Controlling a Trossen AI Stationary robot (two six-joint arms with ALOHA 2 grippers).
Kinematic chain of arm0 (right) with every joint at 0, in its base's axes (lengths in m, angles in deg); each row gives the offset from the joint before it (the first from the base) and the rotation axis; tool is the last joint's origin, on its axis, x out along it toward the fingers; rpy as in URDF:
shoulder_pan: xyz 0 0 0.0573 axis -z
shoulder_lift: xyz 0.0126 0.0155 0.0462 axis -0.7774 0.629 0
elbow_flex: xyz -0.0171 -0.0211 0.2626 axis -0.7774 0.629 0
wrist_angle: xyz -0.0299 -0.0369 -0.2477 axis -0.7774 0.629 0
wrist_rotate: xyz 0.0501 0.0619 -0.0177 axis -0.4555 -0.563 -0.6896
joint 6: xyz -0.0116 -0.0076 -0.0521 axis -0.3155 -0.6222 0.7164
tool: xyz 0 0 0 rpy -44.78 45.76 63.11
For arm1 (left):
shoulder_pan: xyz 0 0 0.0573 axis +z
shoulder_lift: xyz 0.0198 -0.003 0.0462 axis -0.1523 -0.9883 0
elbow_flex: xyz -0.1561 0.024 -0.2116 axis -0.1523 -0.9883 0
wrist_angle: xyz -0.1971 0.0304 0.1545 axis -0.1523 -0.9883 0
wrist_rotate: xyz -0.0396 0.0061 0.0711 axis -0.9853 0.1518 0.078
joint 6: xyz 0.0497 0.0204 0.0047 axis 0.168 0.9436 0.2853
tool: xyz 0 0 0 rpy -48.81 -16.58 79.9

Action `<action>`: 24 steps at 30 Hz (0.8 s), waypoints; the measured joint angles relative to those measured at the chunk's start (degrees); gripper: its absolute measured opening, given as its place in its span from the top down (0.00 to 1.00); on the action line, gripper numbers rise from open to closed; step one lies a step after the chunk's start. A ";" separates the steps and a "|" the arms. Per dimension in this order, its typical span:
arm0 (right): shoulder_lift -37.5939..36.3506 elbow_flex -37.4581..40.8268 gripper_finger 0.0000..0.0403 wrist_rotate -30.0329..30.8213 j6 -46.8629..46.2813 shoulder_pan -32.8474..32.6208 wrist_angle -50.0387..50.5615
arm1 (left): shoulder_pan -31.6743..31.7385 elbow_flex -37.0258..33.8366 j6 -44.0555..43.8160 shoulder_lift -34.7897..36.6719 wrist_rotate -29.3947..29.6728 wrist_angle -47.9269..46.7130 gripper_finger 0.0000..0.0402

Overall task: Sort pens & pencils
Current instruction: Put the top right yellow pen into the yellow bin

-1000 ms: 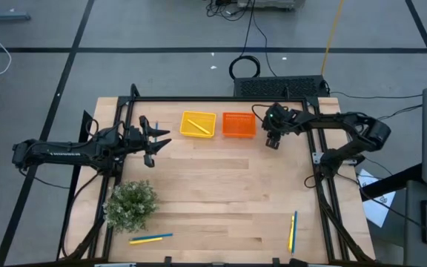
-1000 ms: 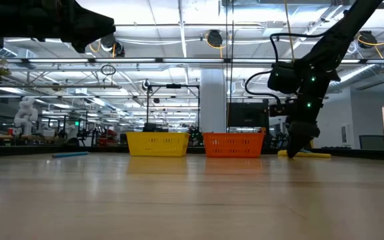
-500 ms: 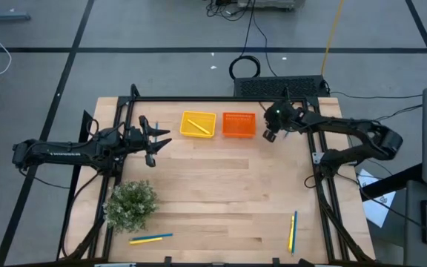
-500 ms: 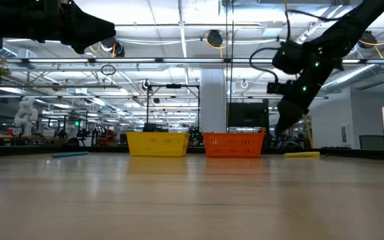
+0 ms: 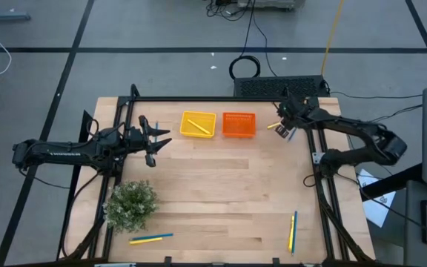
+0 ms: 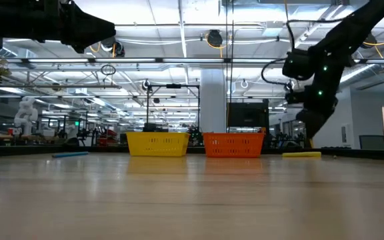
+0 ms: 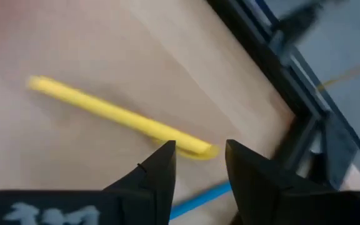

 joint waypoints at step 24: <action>7.74 -0.09 0.70 0.32 7.55 2.89 -4.55 | 0.00 0.00 0.00 -0.01 0.35 -0.21 0.64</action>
